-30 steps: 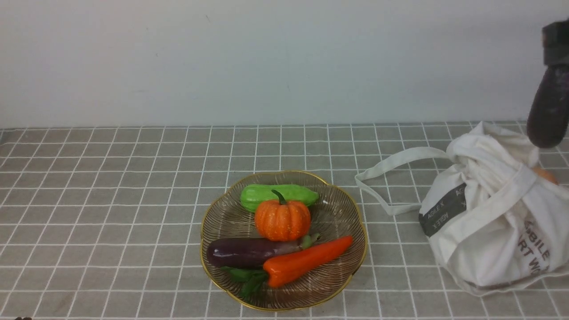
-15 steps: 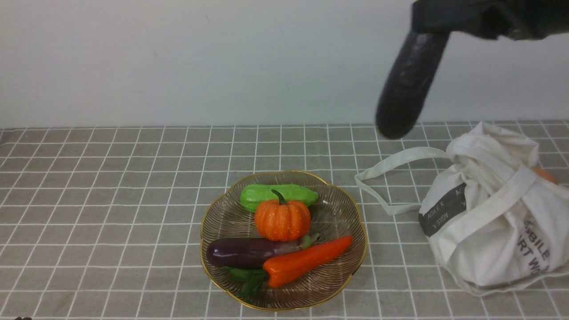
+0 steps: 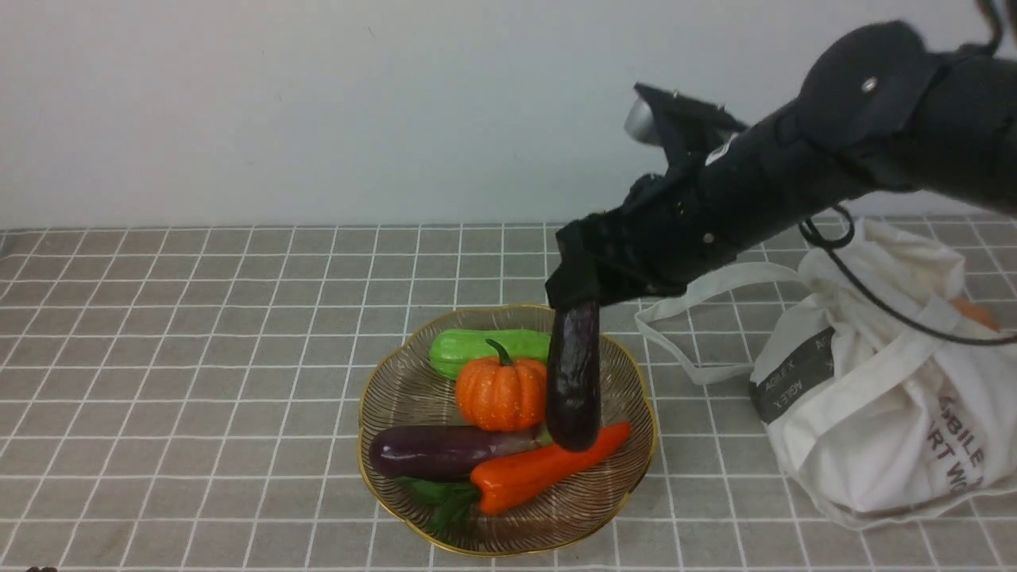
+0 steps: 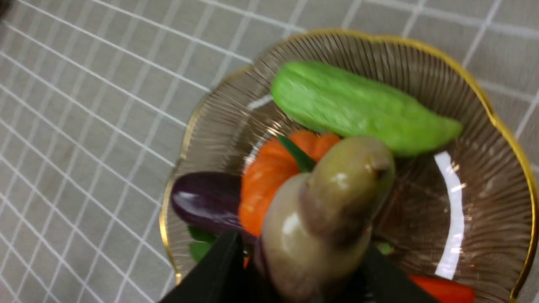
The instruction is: Take vegetables from bag on grey coffee tablecloth place on plate.
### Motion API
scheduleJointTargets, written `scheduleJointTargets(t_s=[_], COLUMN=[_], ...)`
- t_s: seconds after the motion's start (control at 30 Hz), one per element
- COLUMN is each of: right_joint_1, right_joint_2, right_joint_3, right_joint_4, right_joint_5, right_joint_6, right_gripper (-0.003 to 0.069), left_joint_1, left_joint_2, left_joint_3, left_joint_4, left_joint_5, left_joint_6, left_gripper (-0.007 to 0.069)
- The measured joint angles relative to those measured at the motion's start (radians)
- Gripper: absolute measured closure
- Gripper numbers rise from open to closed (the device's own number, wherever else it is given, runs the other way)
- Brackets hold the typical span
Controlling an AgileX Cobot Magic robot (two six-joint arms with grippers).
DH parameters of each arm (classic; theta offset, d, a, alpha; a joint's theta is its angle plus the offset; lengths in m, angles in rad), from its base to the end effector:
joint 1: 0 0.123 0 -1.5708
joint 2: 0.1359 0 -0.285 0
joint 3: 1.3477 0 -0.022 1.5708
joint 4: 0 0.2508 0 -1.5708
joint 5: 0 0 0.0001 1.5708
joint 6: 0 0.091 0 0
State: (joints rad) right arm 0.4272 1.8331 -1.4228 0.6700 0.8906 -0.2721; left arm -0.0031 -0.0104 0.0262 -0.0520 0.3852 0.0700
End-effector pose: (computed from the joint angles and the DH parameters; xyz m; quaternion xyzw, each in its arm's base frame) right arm 0.3385 0.2024 0.2562 -0.1699 0.9273 0.3004 0.1449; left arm 0.0523 -0.0019 0.1704 0.0158 0.8086 -0.0024 0.5881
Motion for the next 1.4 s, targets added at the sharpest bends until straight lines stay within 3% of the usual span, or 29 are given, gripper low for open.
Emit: scheduleJointTargets(t_s=[0.73,0.97,1.1,1.23,1.33,1.4], right_joint_1=[0.003,0.003,0.003,-0.014,-0.026,-0.033], right_joint_2=[0.052,0.057,0.058,0.051,0.010,-0.057], right_joint_3=[0.000,0.000,-0.014,-0.105,-0.205,-0.293], right_joint_4=[-0.093,-0.095,-0.099,-0.102,-0.136,-0.185], right_joint_5=[-0.009,-0.016,-0.006,0.110,0.208,0.275], right_joint_6=[0.035,0.076,0.074,0.063,0.063,0.074], right_gripper=[0.0383,0.0172,0.0116,0.0150,0.0245,0.0349], left_joint_1=[0.000,0.000,0.000,0.000,0.000,0.000], left_joint_2=[0.000,0.000,0.000,0.000,0.000,0.000], left_joint_3=[0.000,0.000,0.000,0.000,0.000,0.000], left_joint_4=[0.000,0.000,0.000,0.000,0.000,0.000], left_joint_5=[0.000,0.000,0.000,0.000,0.000,0.000], left_joint_6=[0.000,0.000,0.000,0.000,0.000,0.000], left_gripper=[0.0629,0.0629,0.0629,0.0629,0.0629,0.0629])
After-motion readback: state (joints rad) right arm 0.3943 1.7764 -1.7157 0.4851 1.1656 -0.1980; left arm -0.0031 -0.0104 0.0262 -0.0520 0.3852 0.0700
